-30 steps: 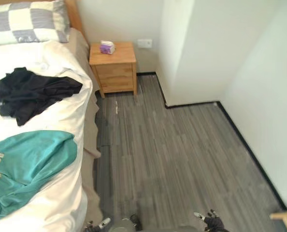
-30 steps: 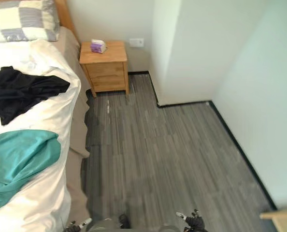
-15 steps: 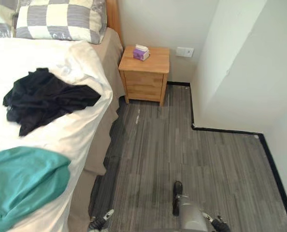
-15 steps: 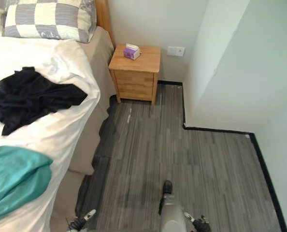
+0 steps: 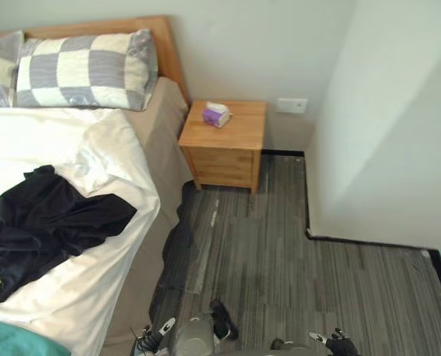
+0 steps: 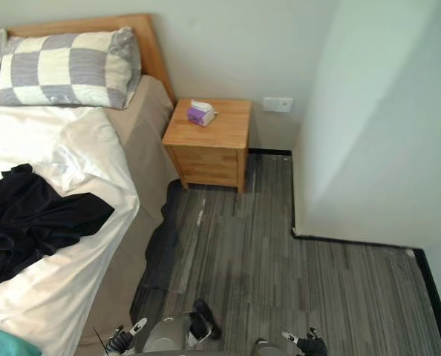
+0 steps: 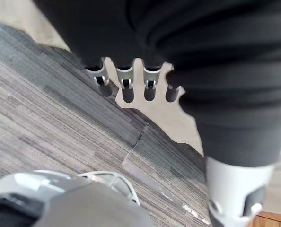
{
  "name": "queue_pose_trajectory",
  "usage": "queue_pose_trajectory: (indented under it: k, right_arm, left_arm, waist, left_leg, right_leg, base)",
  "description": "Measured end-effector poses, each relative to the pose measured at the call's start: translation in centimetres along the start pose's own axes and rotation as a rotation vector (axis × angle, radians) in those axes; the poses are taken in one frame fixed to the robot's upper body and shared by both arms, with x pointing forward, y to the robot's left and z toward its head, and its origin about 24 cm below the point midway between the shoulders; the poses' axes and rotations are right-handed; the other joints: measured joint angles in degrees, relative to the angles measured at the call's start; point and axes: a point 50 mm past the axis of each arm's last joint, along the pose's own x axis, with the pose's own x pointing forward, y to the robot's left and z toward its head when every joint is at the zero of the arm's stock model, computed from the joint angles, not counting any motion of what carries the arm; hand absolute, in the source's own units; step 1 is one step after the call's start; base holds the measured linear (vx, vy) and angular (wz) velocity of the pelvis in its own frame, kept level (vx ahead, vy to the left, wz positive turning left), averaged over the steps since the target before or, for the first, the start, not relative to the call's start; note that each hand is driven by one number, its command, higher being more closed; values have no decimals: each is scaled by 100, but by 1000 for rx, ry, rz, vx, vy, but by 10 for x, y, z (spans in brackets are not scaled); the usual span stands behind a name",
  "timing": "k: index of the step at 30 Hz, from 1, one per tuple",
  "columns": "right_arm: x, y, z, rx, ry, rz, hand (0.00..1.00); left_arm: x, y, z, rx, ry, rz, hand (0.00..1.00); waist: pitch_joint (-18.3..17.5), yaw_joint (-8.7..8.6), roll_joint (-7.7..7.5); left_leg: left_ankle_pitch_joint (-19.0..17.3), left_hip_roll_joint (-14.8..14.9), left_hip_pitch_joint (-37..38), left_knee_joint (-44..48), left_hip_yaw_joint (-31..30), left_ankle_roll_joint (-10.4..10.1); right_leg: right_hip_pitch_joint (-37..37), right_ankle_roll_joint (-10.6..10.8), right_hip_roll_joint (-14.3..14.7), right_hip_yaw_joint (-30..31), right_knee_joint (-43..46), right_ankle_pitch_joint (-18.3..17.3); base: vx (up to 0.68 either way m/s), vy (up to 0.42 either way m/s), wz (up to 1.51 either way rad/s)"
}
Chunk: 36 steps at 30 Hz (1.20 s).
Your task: Tidy the bed and pick cloth on bed and put in laundry
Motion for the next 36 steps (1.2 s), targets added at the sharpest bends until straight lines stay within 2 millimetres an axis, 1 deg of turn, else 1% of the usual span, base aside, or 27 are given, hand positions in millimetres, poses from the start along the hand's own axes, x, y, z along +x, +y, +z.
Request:
queue_pose_trajectory:
  k: [1,2,5,6,7,8,9,10,11,12,15,17,19,20,21,22,23,24,25,26,28,29,30,32,33,35,36]
  right_arm:
    - [0,10,4,8,-12,24,0]
    - [0,15,5,4,-18,37,0]
    - [0,17,4,-10,-11,46,0]
    - [0,18,3,-13,-12,47,0]
    - [0,17,4,-10,-17,42,0]
    - [0,16,5,-2,-19,39,0]
    - [0,16,5,11,-21,33,0]
    - [0,13,5,19,-19,24,0]
    - [0,12,4,21,-19,21,0]
    - [0,10,4,33,-20,14,0]
    - [0,6,1,61,-9,-6,0]
    - [-1,5,-4,84,10,-14,0]
    - [-2,6,-6,115,16,-17,0]
    - [-2,7,-7,141,20,-18,0]
    - [-2,7,-7,148,21,-20,0]
    - [-2,8,-8,161,28,-22,0]
    - [-4,12,-14,169,42,-14,0]
    - [-4,12,-12,174,39,-13,0]
    - [-3,4,-8,156,21,-26,0]
    - [-1,0,-1,137,-4,-32,0]
    - [-1,0,0,129,-12,-28,0]
    - [-2,0,-2,116,-7,-26,0]
    - [-3,0,-4,92,-4,-21,0]
    - [-4,-1,-7,68,-4,-16,0]
    - [-4,0,-4,62,-14,-12,0]
    - [-3,1,-1,64,-22,-8,0]
    - [-3,0,-2,71,-19,-12,0]
  left_arm:
    - [1,6,2,9,-3,13,0]
    - [1,8,0,4,8,17,0]
    - [0,14,-10,-9,57,27,0]
    - [-3,16,-18,-8,86,33,0]
    - [-5,18,-25,3,114,37,0]
    - [-5,20,-27,15,124,39,0]
    - [-5,23,-29,30,139,44,0]
    - [-5,27,-30,46,147,51,0]
    - [-5,27,-30,48,148,52,0]
    - [-5,27,-29,49,146,52,0]
    - [-2,21,-19,64,111,31,0]
    - [2,13,-7,65,66,8,0]
    - [6,5,6,47,28,-8,0]
    - [8,2,13,40,10,-10,0]
    - [8,2,13,40,8,-9,0]
    - [8,7,13,34,7,5,0]
    - [7,16,11,8,10,39,0]
    - [7,20,10,-7,14,55,0]
    - [3,16,-3,-49,48,62,0]
    - [-2,9,-17,-107,87,66,0]
    - [-2,11,-18,-130,84,83,0]
    - [-2,12,-17,-139,80,89,0]
    - [-3,12,-17,-159,75,94,0]
    - [-4,12,-18,-170,76,93,0]
    - [-4,10,-17,-170,69,87,0]
    - [-3,8,-14,-150,59,74,0]
    - [-2,5,-12,-137,58,62,0]
  waist:
    - [-76,5,-180]
    - [-87,34,-204]
    - [-178,192,-261]
    - [-202,251,-223]
    - [-243,244,-196]
    - [-251,231,-200]
    - [-238,144,-194]
    - [-248,61,-261]
    - [-241,44,-271]
    - [-239,-21,-275]
    - [-230,-111,-252]
    - [-222,-143,-232]
    - [-210,-175,-242]
    - [-164,-195,-251]
    - [-157,-195,-252]
    - [-145,-187,-280]
    - [-133,-182,-415]
    - [-116,-173,-429]
    - [-60,-185,-239]
    - [-55,-165,-5]
    - [-47,-213,-27]
    - [-27,-247,-42]
    - [-11,-249,-25]
    - [-14,-207,-33]
    - [-15,-201,-24]
    - [-23,-219,-10]
    - [-47,-237,28]
  left_leg:
    - [-140,-112,-81,114,200,231]
    - [-351,-195,-18,119,209,492]
    - [-511,-520,373,-170,-72,409]
    - [-536,-616,613,-384,-239,345]
    - [-632,-695,894,-628,-499,165]
    - [-647,-742,990,-704,-646,136]
    - [-667,-856,1190,-829,-939,104]
    - [-685,-976,1477,-954,-1255,70]
    - [-694,-1007,1582,-998,-1360,55]
    - [-717,-1032,1761,-1074,-1589,13]
    - [-647,-1002,2045,-1208,-2235,-176]
    - [-648,-865,2059,-1211,-2795,-392]
    - [-731,-704,1890,-1188,-3404,-649]
    - [-821,-580,1836,-1197,-3815,-786]
    - [-830,-539,1834,-1198,-3883,-817]
    - [-918,-311,1853,-1197,-4124,-1000]
    - [-993,-112,1923,-1211,-4256,-1298]
    - [-1015,18,2004,-1230,-4304,-1381]
    - [-975,422,2144,-1301,-4308,-1412]
    - [-690,732,2080,-1094,-4123,-1535]
    - [-351,814,1686,-500,-4059,-1332]
    - [-141,931,1237,272,-3885,-1023]
    - [-191,1201,858,1197,-3322,-1031]
    - [-271,1363,862,1713,-2205,-1150]
    - [-457,1278,867,1748,-1511,-1259]
    - [-551,896,737,1341,-1172,-1297]
    - [-475,611,781,693,-803,-1124]
  right_leg:
    - [69,47,-78,-202,-73,10]
    - [229,118,-102,-289,-109,55]
    - [338,123,-242,-307,573,57]
    - [156,130,-322,-314,1397,55]
    - [-313,513,-504,-239,2849,207]
    - [-513,734,-601,-171,3454,305]
    - [-949,896,-796,-10,4655,399]
    - [-1337,900,-1019,13,5600,303]
    - [-1467,843,-1105,-5,5806,241]
    - [-1747,646,-1258,-59,5990,107]
    - [-2291,534,-1336,29,5253,-334]
    - [-2341,463,-1109,469,3617,-385]
    - [-2357,316,-980,1313,1807,-7]
    - [-2367,420,-1001,1825,1151,257]
    - [-2371,432,-1001,1908,1067,293]
    - [-2400,422,-990,2156,926,333]
    - [-2408,525,-999,2136,1036,317]
    - [-2447,623,-924,2058,1273,569]
    - [-2592,422,-602,1826,1889,424]
    - [-2693,188,-353,1604,2332,34]
    - [-2595,130,-371,1377,2404,-114]
    - [-2367,8,-384,1125,2266,-113]
    - [-1950,-103,-354,863,1963,-59]
    - [-1300,-223,-304,663,1469,18]
    - [-1035,-237,-285,546,1226,27]
    - [-914,-236,-285,448,1092,27]
    - [-893,-232,-262,367,1062,27]
  base:
    - [497,79,92]
    - [476,88,91]
    - [414,110,72]
    - [412,119,73]
    - [474,108,82]
    - [457,35,110]
    - [371,-22,139]
    - [360,-67,139]
    - [313,-88,122]
    - [351,-140,112]
    - [261,-181,115]
    - [196,-273,131]
    - [204,-442,156]
    - [189,-497,131]
    - [257,-645,131]
    - [241,-597,110]
    - [241,-622,109]
    - [239,-614,75]
    - [324,-670,48]
    - [329,-641,53]
    - [257,-474,62]
    - [283,-474,89]
    - [281,-439,79]
    - [265,-317,44]
    - [237,-229,29]
    - [191,-93,24]
    - [245,-48,52]
